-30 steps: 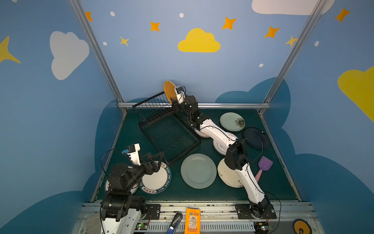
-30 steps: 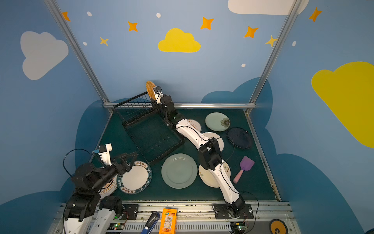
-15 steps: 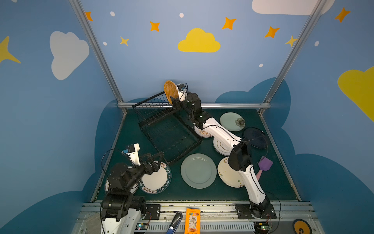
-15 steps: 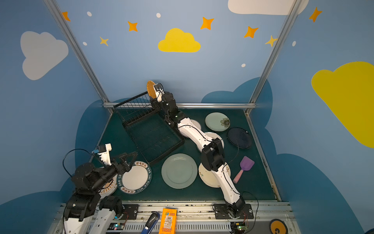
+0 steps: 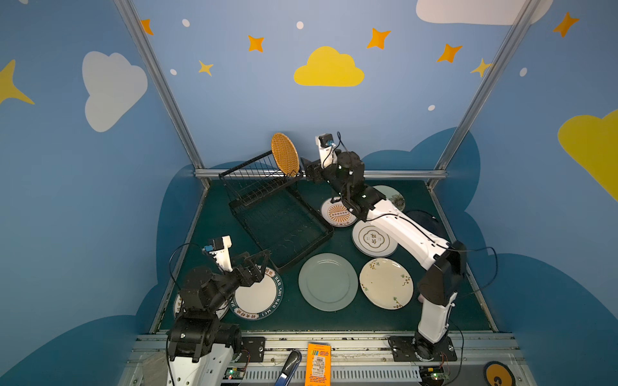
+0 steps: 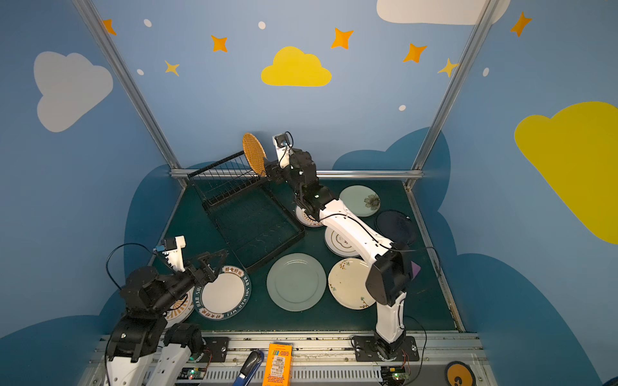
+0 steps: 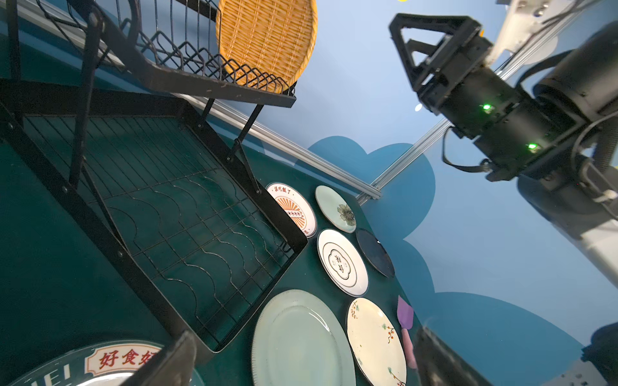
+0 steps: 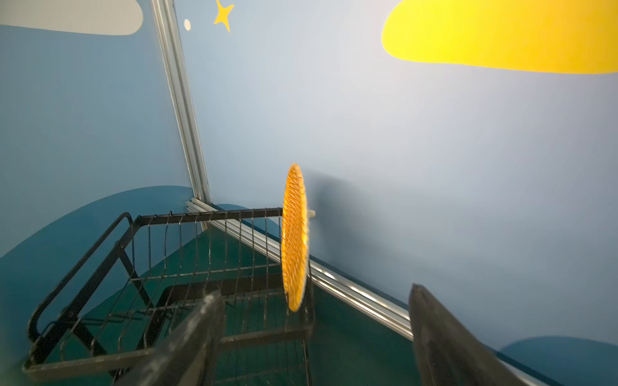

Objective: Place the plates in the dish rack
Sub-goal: 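Open the right gripper and draw it back from the plate in the rack, then reach the right gripper down to the orange sunburst plate's rim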

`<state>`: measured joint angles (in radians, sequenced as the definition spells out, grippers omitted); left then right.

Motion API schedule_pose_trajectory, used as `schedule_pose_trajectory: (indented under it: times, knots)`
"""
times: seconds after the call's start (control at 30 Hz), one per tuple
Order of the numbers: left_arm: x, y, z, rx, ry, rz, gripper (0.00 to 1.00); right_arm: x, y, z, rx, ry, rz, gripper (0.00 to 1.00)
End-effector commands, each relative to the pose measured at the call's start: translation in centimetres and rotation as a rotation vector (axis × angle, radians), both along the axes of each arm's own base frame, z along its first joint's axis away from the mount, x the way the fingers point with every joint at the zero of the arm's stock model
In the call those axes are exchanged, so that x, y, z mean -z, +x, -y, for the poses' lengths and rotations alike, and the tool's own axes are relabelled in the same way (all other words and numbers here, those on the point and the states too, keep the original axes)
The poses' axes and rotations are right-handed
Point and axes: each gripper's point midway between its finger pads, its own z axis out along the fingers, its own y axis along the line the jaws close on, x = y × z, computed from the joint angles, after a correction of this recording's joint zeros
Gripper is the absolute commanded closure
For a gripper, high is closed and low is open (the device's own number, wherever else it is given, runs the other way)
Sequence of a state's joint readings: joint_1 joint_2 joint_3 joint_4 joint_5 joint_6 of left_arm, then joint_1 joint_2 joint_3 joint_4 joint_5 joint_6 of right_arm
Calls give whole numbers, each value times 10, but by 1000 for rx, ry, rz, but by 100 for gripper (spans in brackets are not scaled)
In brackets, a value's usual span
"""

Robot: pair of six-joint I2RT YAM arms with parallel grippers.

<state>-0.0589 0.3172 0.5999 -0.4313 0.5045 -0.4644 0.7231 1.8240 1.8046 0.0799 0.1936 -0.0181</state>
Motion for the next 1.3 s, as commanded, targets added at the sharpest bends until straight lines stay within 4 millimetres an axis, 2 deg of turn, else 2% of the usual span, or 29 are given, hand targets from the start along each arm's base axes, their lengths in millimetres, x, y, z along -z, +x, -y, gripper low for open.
schedule_pose_trajectory:
  times: [0.0,0.2,0.43,0.6,0.77,0.83,0.9,1.13,1.27]
  knots:
    - [-2,1,2,16,3,-2,0,15,0,41,40,11,-90,16]
    - [0,2,3,21,0,-15,0,58,0,86,51,1,-246,16]
    - [8,7,9,60,-11,-77,0,118,-3,114,50,6,-425,16]
    - [17,11,17,111,-22,-141,0,160,6,135,70,47,-564,16]
    - [17,11,19,123,-25,-138,0,213,27,144,-12,183,-818,19]
    - [16,10,19,123,-25,-131,0,224,37,144,-86,236,-893,21]
    - [15,10,19,124,-25,-124,0,243,53,147,-113,295,-986,23]
    - [14,9,21,134,-28,-121,0,285,85,163,-85,270,-1056,24]
    - [13,8,21,134,-30,-114,0,310,99,175,-79,310,-1121,29]
